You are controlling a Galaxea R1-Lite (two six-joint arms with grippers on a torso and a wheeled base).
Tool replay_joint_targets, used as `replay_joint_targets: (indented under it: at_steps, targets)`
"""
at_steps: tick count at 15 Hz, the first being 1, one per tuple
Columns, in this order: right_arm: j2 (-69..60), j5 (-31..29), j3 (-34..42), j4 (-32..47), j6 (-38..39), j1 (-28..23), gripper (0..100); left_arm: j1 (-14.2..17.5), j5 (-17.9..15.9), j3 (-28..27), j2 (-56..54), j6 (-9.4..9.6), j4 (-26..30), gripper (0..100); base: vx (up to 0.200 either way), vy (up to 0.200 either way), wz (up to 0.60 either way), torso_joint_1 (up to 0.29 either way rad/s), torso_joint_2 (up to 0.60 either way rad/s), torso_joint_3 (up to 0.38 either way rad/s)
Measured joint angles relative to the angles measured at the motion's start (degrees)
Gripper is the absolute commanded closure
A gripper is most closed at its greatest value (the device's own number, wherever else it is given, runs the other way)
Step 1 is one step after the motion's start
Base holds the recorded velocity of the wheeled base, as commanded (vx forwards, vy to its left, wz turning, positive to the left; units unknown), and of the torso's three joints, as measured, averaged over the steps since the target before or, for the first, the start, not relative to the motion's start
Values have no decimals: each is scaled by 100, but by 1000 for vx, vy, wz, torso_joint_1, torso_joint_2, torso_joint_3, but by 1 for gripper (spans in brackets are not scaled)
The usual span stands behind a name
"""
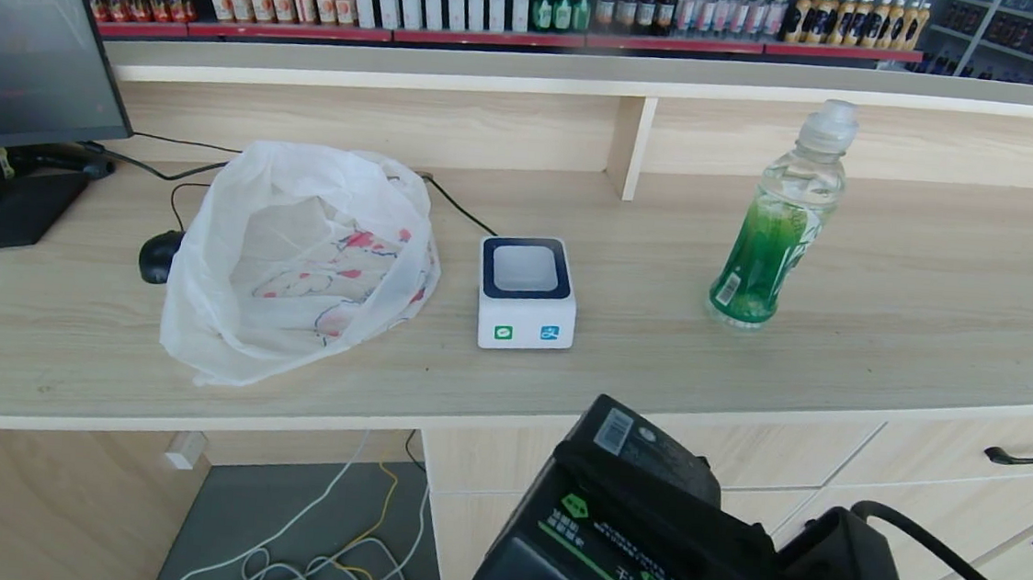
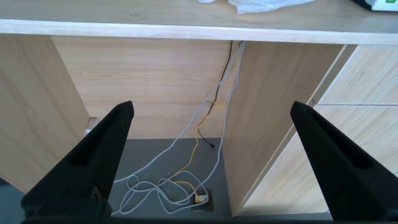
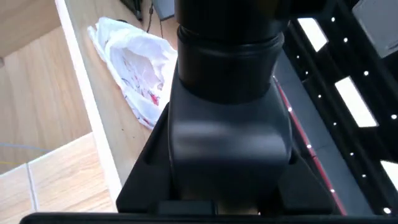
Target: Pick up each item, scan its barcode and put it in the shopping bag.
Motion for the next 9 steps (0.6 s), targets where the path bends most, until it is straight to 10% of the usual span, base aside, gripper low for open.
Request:
replay_joint_targets:
  at_steps: [3, 9]
  targets:
    - [234, -257, 68, -2, 1853, -22, 100, -5, 2, 0, 0, 0, 0, 0, 0, 0, 0, 0, 0, 0]
    - [590, -1265, 154, -2, 3240, 11, 100, -2, 0, 0, 0, 0, 0, 0, 0, 0, 0, 0, 0, 0]
